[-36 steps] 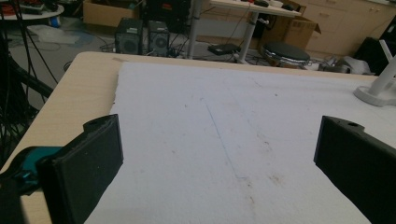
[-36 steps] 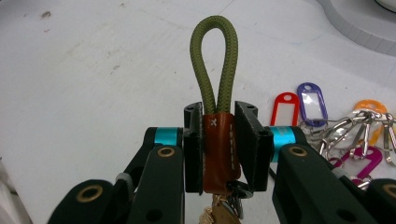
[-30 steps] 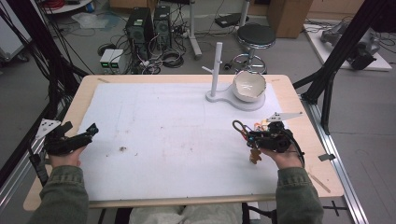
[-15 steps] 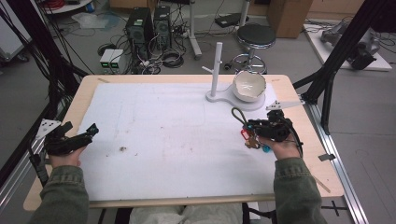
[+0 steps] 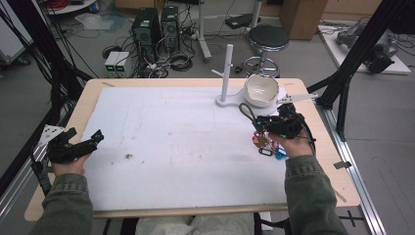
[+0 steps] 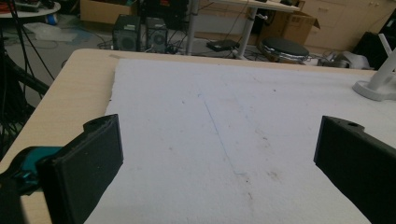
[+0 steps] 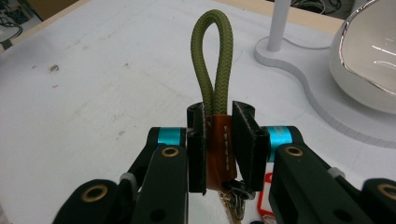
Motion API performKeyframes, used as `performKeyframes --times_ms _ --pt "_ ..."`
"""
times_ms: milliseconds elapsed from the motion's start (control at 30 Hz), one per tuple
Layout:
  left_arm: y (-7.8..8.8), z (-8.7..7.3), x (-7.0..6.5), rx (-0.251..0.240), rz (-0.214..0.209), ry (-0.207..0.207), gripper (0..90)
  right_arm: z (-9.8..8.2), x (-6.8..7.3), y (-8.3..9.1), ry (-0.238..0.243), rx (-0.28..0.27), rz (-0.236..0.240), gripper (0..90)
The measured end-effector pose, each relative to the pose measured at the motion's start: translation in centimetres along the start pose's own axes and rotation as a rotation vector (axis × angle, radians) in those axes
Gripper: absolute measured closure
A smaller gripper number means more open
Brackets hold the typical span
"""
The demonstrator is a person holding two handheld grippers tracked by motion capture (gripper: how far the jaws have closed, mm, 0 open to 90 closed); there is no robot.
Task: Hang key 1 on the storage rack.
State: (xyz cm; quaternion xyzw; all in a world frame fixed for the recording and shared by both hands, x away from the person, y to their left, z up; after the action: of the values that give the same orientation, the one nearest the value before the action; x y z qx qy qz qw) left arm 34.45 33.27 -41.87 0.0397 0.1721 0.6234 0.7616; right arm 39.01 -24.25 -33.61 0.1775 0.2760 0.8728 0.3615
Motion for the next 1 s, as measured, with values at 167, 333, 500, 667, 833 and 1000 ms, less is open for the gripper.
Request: performKeyframes --times_ms 167,333,500,667,833,1000 --pt "0.0 0.0 0.0 -0.001 0.000 0.002 1.7 1.2 -0.6 -0.1 -0.015 -0.003 0.005 76.2" --pt "0.0 0.0 -0.1 0.001 -0.004 0.002 1.7 2.5 -1.0 -0.2 -0.025 -0.007 0.000 76.2" --pt "0.0 0.0 -0.1 0.001 -0.007 0.003 1.7 3.8 -1.2 -0.4 -0.024 -0.007 -0.009 76.3" --pt "0.0 0.0 -0.1 0.000 -0.007 0.004 1.7 4.8 -1.3 -0.8 -0.011 0.006 -0.014 76.4" --pt "0.0 0.0 -0.1 -0.001 -0.008 0.008 1.7 5.6 -1.5 -1.0 -0.018 0.003 -0.015 76.5" --pt "0.0 0.0 -0.1 -0.002 -0.008 0.011 1.7 6.6 -1.7 -1.6 -0.012 0.006 -0.019 76.6"
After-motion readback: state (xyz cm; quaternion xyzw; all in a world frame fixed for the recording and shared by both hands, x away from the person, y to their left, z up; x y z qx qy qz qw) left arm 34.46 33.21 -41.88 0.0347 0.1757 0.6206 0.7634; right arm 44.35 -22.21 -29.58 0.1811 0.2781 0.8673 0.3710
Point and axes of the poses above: each handheld gripper's, and its own axes: y roughly backward along the jaws, z roughly out of its top, x roughly to its left, the point moved 4 cm from there along -y, roughly forward along the jaws, and after that the axes turned 2 degrees about y, right-handed, at the moved point
